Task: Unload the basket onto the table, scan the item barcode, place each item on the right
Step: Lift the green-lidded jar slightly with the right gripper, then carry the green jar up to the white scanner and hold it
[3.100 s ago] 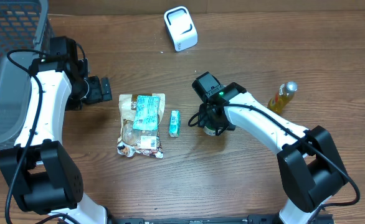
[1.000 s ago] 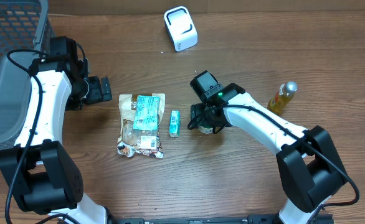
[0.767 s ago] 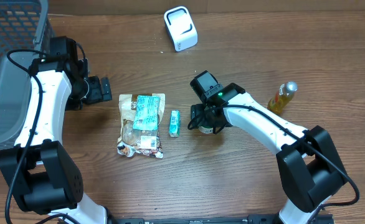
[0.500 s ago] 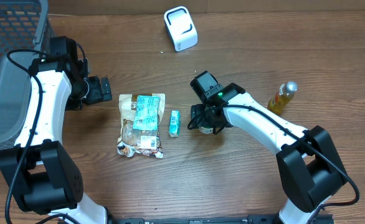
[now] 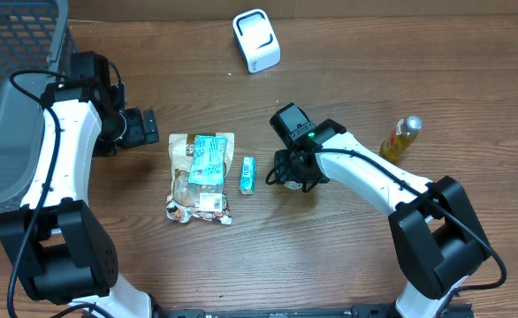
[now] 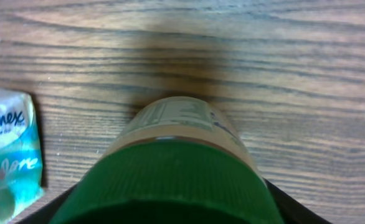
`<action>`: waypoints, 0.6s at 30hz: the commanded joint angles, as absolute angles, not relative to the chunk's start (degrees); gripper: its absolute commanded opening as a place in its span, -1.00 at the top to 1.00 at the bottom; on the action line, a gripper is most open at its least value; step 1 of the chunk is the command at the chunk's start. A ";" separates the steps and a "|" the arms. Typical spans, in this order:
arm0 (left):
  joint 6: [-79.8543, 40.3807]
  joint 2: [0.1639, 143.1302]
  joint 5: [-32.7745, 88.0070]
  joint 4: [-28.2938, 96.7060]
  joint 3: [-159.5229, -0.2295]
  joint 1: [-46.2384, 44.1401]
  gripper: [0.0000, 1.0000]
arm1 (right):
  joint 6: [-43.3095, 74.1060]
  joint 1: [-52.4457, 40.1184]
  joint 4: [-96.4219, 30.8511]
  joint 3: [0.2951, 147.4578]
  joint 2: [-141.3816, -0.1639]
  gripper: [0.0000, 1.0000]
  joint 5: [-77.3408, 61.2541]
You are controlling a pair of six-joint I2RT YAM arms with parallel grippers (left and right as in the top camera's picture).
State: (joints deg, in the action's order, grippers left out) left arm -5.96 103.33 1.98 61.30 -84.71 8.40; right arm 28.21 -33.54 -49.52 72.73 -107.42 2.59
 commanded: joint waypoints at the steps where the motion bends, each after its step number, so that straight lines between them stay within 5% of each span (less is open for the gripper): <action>1: -5.54 104.14 2.42 61.23 -85.97 8.64 -1.00 | 28.53 -33.69 -49.12 72.38 -107.61 -0.15 2.44; 4: -5.54 104.14 2.42 61.23 -85.97 8.64 -0.99 | 28.49 -33.63 -49.36 72.53 -107.59 0.03 2.44; 18: -5.54 104.14 2.42 61.23 -85.97 8.64 -1.00 | 23.51 -31.14 -70.59 99.35 -107.59 0.04 2.44</action>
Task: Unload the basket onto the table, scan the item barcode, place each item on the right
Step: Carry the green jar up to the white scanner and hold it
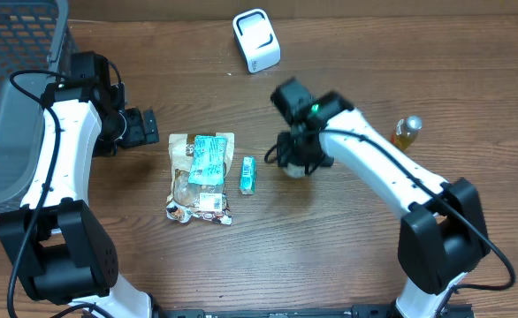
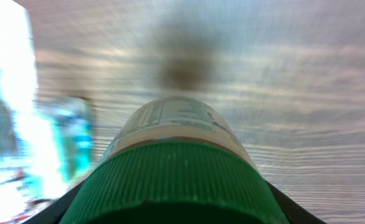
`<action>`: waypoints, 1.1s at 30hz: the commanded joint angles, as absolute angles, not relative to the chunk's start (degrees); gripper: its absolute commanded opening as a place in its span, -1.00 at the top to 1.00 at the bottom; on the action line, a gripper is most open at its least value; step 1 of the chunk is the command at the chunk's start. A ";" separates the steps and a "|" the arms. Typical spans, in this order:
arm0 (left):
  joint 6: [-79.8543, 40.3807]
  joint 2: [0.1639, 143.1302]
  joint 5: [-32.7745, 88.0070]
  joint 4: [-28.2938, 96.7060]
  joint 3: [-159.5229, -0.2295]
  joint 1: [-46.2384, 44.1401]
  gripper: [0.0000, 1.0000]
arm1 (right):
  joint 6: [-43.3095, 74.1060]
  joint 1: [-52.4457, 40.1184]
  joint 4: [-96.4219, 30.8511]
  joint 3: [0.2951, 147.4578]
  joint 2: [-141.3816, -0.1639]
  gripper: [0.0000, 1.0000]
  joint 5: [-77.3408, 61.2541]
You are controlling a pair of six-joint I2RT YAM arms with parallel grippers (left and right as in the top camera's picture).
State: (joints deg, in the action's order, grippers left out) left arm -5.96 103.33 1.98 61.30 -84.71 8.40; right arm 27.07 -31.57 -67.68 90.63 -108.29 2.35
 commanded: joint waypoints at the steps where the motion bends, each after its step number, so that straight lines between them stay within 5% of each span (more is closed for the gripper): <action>1: -5.52 104.14 2.42 61.23 -85.97 8.67 -1.00 | 22.44 -31.09 -72.90 102.43 -107.59 0.07 2.44; 9: -5.54 104.14 2.42 61.23 -85.97 8.64 -0.99 | 15.99 -31.09 -80.62 120.09 -107.59 0.28 2.50; 21: -5.54 104.14 2.42 61.23 -85.97 8.64 -0.99 | 16.03 -30.98 -62.63 118.10 -108.05 0.67 8.62; 33: -5.54 104.14 2.42 61.23 -85.97 8.64 -0.99 | 2.26 -30.98 -49.47 117.30 -118.45 0.74 14.57</action>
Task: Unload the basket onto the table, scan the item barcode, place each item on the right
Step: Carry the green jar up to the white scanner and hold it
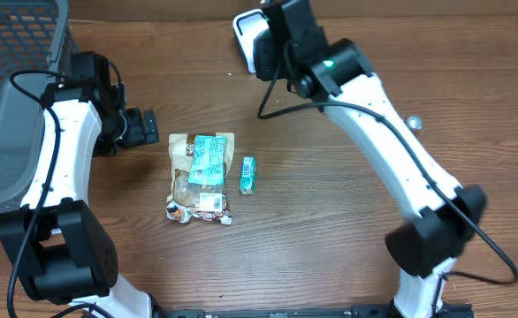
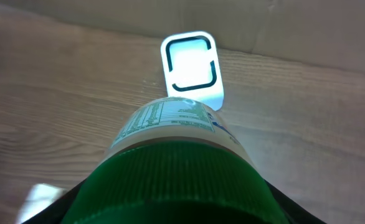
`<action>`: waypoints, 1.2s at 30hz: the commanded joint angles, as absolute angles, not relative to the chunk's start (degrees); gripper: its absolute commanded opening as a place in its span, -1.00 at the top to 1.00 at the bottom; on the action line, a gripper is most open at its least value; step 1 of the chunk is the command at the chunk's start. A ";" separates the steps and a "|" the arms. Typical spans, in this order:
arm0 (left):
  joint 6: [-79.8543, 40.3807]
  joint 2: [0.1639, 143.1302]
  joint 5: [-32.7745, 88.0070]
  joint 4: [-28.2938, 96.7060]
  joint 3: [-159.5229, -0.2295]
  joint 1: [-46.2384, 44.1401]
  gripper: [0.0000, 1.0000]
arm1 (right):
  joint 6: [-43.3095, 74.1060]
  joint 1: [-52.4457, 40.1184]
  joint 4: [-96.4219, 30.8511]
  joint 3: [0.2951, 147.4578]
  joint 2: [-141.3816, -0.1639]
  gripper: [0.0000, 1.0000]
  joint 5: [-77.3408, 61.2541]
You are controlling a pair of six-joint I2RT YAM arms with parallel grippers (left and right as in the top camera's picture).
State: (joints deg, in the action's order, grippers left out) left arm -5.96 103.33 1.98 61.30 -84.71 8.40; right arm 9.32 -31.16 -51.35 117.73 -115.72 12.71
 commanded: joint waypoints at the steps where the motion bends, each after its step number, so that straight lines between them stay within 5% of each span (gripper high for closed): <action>1: -5.52 104.14 2.42 61.23 -85.97 8.64 -0.99 | 0.86 -30.98 -48.27 117.32 -119.52 0.74 14.57; 36: -5.54 104.14 2.42 61.23 -85.97 8.64 -0.99 | 2.17 -24.88 4.34 117.30 -141.45 0.81 7.86</action>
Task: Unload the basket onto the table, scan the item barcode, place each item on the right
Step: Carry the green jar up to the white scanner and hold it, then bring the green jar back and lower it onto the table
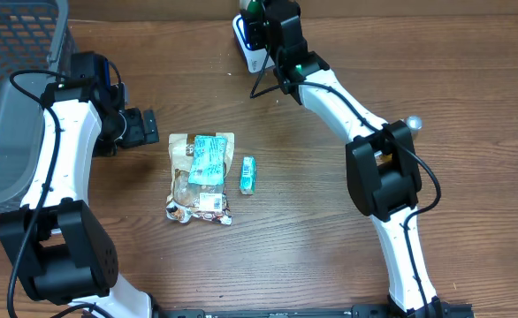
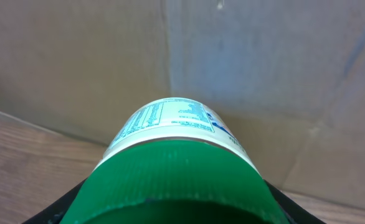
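My right gripper [image 2: 173, 210] is shut on a bottle with a green cap [image 2: 176, 180] and a white printed label [image 2: 169, 121]. In the overhead view the right gripper [image 1: 266, 19] hangs at the back edge of the table, right over the white scanner [image 1: 254, 51], and a bit of the green cap [image 1: 253, 7] shows. The wrist view faces a brown cardboard wall [image 2: 263, 56], with the scanner out of sight there. My left gripper [image 1: 147, 128] rests open at the left, holding nothing.
A snack bag [image 1: 201, 177] and a small teal tissue pack [image 1: 248, 175] lie mid-table. A grey basket [image 1: 11, 88] stands at the far left. The tip of a yellow bottle [image 1: 413, 124] peeks out behind the right arm.
My right gripper, still holding the bottle, has moved further back over the scanner. The scanner has left the wrist view, which now faces the cardboard wall. The left arm is unchanged.
At first my right gripper was shut on the bottle standing on the table right of the tissue pack. Then the bottle was off the table. Later it was held in front of the scanner, and now it sits over the scanner at the back edge.
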`<action>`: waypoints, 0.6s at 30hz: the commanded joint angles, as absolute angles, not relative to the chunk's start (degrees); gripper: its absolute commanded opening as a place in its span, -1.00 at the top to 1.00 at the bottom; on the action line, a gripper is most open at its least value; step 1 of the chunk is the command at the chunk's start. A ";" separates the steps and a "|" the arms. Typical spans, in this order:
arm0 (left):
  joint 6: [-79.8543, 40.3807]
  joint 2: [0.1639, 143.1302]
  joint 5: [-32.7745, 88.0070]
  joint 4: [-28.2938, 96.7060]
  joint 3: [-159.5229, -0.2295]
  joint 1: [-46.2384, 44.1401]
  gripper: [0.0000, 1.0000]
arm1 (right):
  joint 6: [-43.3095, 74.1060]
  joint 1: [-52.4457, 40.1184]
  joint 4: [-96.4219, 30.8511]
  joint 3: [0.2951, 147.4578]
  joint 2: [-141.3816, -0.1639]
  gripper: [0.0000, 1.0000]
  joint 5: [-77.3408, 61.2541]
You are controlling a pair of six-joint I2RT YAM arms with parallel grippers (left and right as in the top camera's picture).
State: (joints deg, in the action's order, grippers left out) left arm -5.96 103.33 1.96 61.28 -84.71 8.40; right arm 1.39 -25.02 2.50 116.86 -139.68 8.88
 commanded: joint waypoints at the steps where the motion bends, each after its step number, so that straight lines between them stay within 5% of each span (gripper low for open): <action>1: -5.54 104.14 2.42 61.23 -85.97 8.64 -0.99 | 2.17 -24.88 5.32 117.30 -142.15 0.81 7.86; 18: -5.52 104.14 2.42 61.23 -85.97 8.64 -0.99 | 2.13 -24.88 13.13 117.34 -142.34 0.84 8.05</action>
State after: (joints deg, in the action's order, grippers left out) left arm -5.96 103.33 1.98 61.28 -84.71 8.40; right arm 1.58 -25.02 12.29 116.86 -145.27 7.90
